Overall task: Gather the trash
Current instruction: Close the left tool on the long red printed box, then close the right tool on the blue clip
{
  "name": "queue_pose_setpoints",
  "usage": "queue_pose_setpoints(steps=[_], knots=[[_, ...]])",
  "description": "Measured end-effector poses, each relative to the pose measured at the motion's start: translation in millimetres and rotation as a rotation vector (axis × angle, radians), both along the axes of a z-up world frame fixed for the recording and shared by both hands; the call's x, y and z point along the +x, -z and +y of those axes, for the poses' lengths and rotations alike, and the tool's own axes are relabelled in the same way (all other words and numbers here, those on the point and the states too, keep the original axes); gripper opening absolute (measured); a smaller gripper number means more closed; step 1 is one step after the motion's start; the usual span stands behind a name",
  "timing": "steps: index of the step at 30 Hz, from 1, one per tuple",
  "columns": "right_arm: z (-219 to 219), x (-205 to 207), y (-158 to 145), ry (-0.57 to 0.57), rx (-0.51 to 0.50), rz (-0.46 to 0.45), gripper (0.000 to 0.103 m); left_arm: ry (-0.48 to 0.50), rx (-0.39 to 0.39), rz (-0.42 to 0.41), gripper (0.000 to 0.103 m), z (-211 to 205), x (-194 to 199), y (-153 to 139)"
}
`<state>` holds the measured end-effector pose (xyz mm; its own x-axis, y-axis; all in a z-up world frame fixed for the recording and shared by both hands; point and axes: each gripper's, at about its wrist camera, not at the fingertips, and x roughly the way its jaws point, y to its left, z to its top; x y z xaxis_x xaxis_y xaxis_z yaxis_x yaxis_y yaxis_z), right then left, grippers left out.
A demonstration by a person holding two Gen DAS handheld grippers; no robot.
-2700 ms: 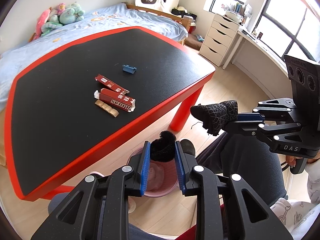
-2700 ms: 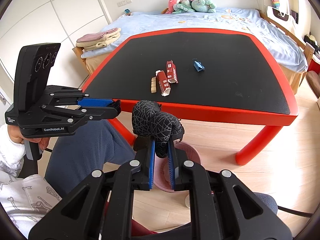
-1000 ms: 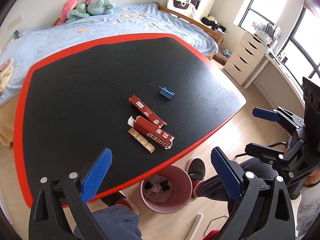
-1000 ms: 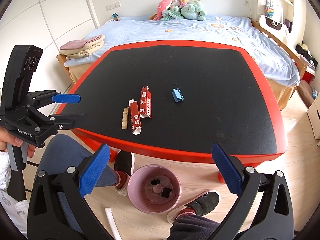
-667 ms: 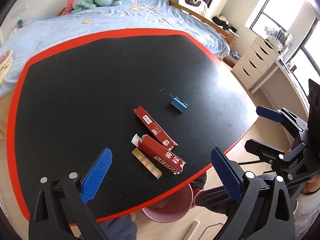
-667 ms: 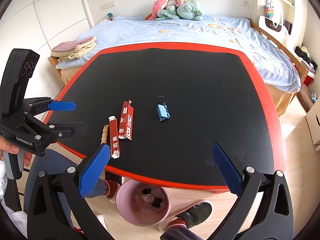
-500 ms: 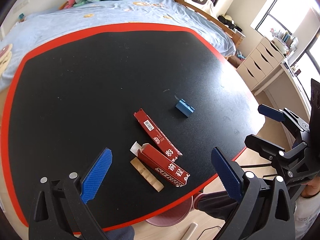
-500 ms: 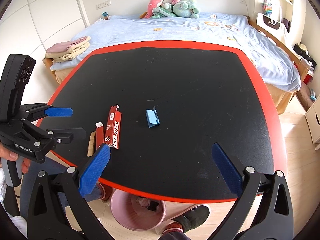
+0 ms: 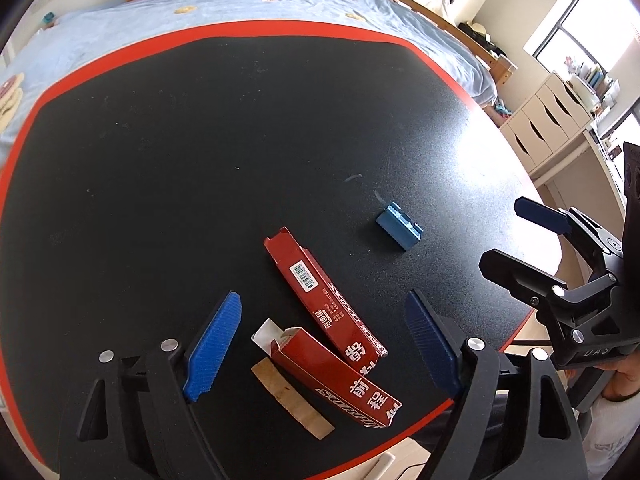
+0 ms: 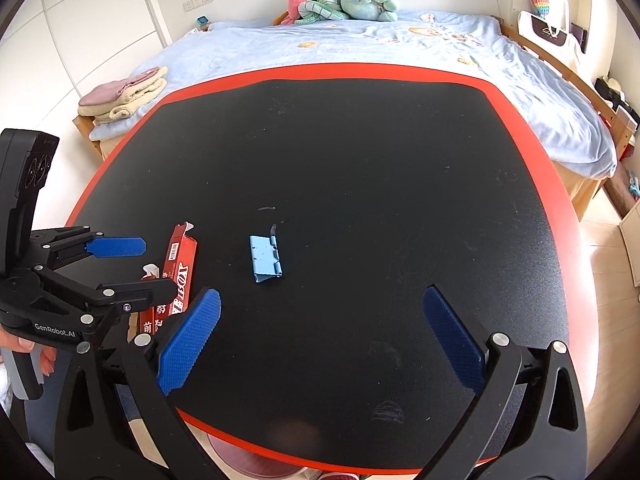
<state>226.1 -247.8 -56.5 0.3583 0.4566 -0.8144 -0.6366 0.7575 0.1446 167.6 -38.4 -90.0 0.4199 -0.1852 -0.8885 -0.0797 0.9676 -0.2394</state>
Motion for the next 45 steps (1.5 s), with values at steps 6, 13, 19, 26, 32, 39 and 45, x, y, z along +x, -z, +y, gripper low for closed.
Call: queue_pose_setpoints(steps=[6,13,19,26,32,39,45], knots=[[5,7,6,-0.007,0.004,0.007,0.100,-0.014,-0.004,0.013,0.063,1,3,7],[11,10,15,-0.024,-0.006,0.010,0.099,-0.027,0.007,0.008,0.044,4,6,8],[19,11,20,-0.045,-0.016,0.012,0.099,-0.015,0.010,0.004,0.027,1,12,9],[31,12,26,-0.075,-0.027,0.012,0.099,-0.004,0.006,-0.009,0.019,0,14,8],[40,10,30,-0.099,-0.030,0.003,0.099,-0.008,0.016,-0.023,0.015,2,15,6],[49,6,30,-0.129,-0.045,-0.048,0.065,-0.009,0.011,-0.035,0.015,6,12,5],[52,4,28,-0.141,-0.060,-0.072,0.034,-0.003,0.006,-0.042,0.015,8,9,5]])
